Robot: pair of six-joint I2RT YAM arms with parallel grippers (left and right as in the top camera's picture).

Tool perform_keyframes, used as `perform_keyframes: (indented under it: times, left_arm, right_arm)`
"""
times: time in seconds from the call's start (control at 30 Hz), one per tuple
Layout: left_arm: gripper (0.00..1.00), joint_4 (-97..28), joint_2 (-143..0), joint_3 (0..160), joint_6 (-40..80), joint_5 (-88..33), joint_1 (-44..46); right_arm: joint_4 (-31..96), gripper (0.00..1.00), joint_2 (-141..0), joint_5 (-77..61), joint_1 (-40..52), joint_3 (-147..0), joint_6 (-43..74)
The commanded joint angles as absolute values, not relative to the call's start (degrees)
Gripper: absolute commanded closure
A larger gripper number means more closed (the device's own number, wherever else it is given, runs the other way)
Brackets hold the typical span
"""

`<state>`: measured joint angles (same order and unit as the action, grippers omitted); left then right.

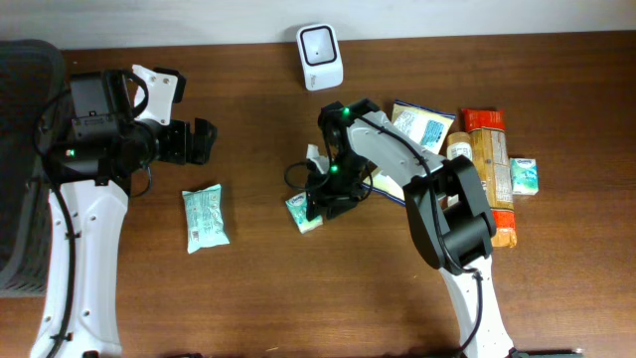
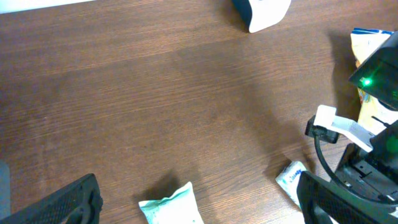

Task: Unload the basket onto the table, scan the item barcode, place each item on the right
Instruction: 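Raise the Kleenex packet toward the scanner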

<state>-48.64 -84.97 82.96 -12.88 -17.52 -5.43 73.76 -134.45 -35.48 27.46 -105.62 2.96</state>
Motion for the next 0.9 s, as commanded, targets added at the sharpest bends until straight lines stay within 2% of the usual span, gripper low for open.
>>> perform_keyframes:
  times: [0.0, 0.07, 0.1, 0.13, 0.2, 0.23, 0.27, 0.43, 0.6, 0.7, 0.87]
  left_arm:
    - [0.01, -48.69, -84.2, 83.68, -13.8, -17.56, -5.54]
    - [0.01, -48.69, -84.2, 83.68, -13.8, -17.56, -5.54]
    - [0.01, -48.69, -84.2, 83.68, -13.8, -17.56, -5.54]
    - [0.01, -48.69, -84.2, 83.68, -13.8, -17.56, -5.54]
    - [0.01, -48.69, -84.2, 83.68, -13.8, -17.56, -5.54]
    - [0.01, -48.69, -84.2, 83.68, -13.8, -17.56, -5.54]
    - [0.01, -48.69, -84.2, 83.68, -13.8, -17.58, -5.54]
    - [0.01, -48.69, -84.2, 83.68, -13.8, -17.58, -5.54]
    - [0.01, -48.69, -84.2, 83.68, -13.8, -17.56, -5.54]
    - [0.01, -48.69, -84.2, 83.68, -13.8, -17.56, -5.54]
    - [0.01, -48.69, -84.2, 83.68, -13.8, -17.56, -5.54]
  right_arm:
    - [71.92, 0.5, -134.41, -33.1, 28.18, -103.66, 4.99]
    - [68.64, 0.51, -134.41, -32.32, 28.16, -100.71, 6.37]
    - [67.57, 0.55, -134.41, -32.32, 28.12, -99.68, 6.48]
    - [66.59, 0.61, -134.41, -32.29, 28.12, -98.91, 6.48]
    - [65.73, 0.85, -134.41, -32.32, 28.12, -98.54, 6.46]
    - [65.69, 0.94, -134.41, -32.32, 28.12, -98.56, 6.48]
    - [65.78, 0.96, -134.28, -32.34, 28.1, -98.56, 6.48]
    - [72.58, 0.96, -128.81, -33.58, 26.5, -101.75, 5.43]
    - [75.09, 0.96, -115.92, -59.61, 18.72, -104.6, -6.22]
    - [75.29, 0.96, -113.1, -71.44, 13.78, -104.6, -7.31]
    - [75.44, 0.96, -112.95, -81.54, 11.11, -104.6, -7.31]
